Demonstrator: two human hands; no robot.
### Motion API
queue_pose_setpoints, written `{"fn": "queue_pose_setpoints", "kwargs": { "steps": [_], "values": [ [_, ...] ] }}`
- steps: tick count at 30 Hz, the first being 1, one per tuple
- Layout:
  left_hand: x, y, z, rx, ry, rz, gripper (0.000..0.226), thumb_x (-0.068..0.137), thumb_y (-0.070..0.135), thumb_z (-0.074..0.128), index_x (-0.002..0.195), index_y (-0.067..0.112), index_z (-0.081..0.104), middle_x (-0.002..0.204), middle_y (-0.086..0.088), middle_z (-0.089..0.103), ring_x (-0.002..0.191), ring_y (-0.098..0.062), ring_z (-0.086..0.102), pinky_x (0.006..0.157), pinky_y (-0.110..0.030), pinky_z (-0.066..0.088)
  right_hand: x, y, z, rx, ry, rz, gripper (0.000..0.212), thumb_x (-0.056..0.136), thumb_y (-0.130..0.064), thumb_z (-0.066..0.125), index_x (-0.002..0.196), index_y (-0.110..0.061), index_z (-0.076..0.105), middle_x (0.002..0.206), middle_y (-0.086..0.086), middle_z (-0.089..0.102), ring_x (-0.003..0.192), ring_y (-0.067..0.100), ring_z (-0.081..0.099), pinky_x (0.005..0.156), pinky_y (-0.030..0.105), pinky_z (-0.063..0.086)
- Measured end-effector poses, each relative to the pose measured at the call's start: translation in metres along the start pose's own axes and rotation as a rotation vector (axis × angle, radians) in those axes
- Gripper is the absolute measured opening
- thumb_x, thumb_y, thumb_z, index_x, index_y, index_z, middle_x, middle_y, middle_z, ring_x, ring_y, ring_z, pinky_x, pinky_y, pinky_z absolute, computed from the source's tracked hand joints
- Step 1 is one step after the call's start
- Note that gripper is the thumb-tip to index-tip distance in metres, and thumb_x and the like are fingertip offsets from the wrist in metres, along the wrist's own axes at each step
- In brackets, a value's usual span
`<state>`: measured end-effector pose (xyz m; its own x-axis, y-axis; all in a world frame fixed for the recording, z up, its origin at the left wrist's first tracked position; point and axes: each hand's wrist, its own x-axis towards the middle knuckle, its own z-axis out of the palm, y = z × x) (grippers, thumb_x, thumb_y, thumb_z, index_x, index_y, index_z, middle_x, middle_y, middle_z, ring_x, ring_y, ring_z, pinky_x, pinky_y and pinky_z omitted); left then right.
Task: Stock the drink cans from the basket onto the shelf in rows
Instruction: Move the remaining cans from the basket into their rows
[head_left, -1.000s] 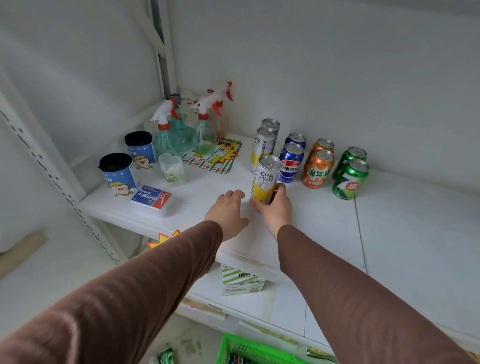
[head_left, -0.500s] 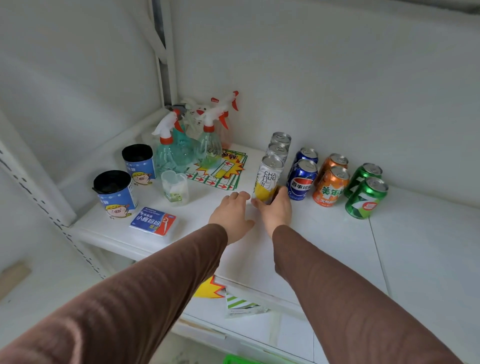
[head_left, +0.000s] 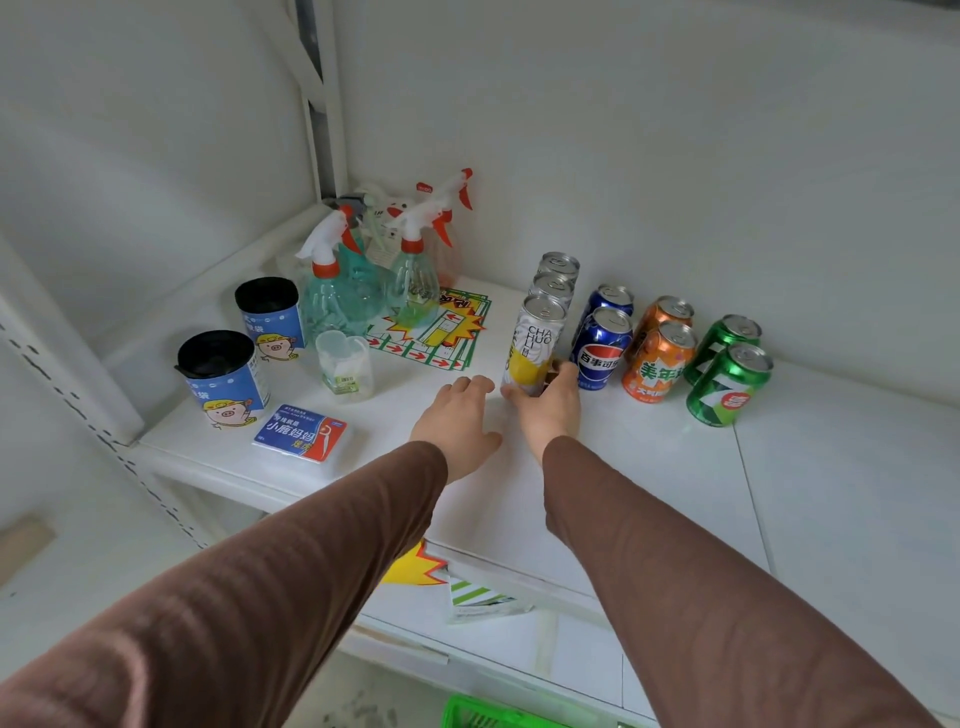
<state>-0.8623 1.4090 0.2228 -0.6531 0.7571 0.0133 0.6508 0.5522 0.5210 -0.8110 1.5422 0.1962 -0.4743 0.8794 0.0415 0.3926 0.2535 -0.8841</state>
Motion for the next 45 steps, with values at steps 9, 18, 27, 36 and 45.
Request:
{"fn": "queue_pose_setpoints", "kwargs": {
  "steps": [9,18,27,36,45],
  "values": [
    [-0.042,0.004,0.008,-0.013,0.050,0.011,0.063,0.083,0.026,0.068,0.139,0.017,0.040,0.136,-0.006,0.045,0.128,-0.025,0.041,0.103,-0.038,0.040,-0.059,0.021,-0.043,-0.014,-0.040,-0.139,0.053,0.090,-0.024,0.071,0.137,-0.020,0.045,0.142,0.002,0.047,0.130,0.021,0.044,0.105,0.034,0.040],
    [-0.150,0.042,0.041,0.035,0.341,0.099,0.057,0.076,0.020,0.067,0.130,0.012,0.050,0.132,-0.009,0.047,0.116,-0.032,0.046,0.095,-0.044,0.043,-0.155,0.046,-0.109,-0.063,0.012,-0.544,0.035,0.086,-0.012,0.060,0.121,-0.013,0.058,0.123,0.003,0.058,0.119,0.025,0.046,0.100,0.042,0.042],
    [-0.279,0.054,0.122,0.045,0.437,0.096,0.062,0.075,0.018,0.064,0.134,0.011,0.046,0.141,-0.009,0.041,0.124,-0.030,0.040,0.105,-0.038,0.034,-0.262,0.143,-0.140,-0.065,-0.074,-0.675,0.029,0.086,-0.009,0.060,0.115,-0.009,0.060,0.128,0.007,0.056,0.121,0.025,0.048,0.104,0.036,0.040],
    [-0.371,-0.007,0.244,-0.040,0.242,-0.001,0.068,0.075,0.013,0.064,0.139,0.009,0.042,0.140,-0.008,0.041,0.124,-0.029,0.041,0.108,-0.037,0.034,-0.334,0.309,-0.117,-0.187,-0.232,-0.341,0.028,0.096,-0.012,0.050,0.124,-0.013,0.052,0.121,0.002,0.054,0.113,0.023,0.054,0.092,0.040,0.046],
    [-0.447,-0.089,0.410,-0.008,-0.080,-0.225,0.066,0.077,0.017,0.067,0.138,0.011,0.042,0.133,-0.009,0.046,0.116,-0.029,0.044,0.100,-0.040,0.040,-0.381,0.510,-0.082,-0.411,-0.414,0.022,0.030,0.101,-0.022,0.056,0.128,-0.011,0.052,0.128,0.007,0.055,0.115,0.030,0.055,0.096,0.045,0.047]
  ]
}}
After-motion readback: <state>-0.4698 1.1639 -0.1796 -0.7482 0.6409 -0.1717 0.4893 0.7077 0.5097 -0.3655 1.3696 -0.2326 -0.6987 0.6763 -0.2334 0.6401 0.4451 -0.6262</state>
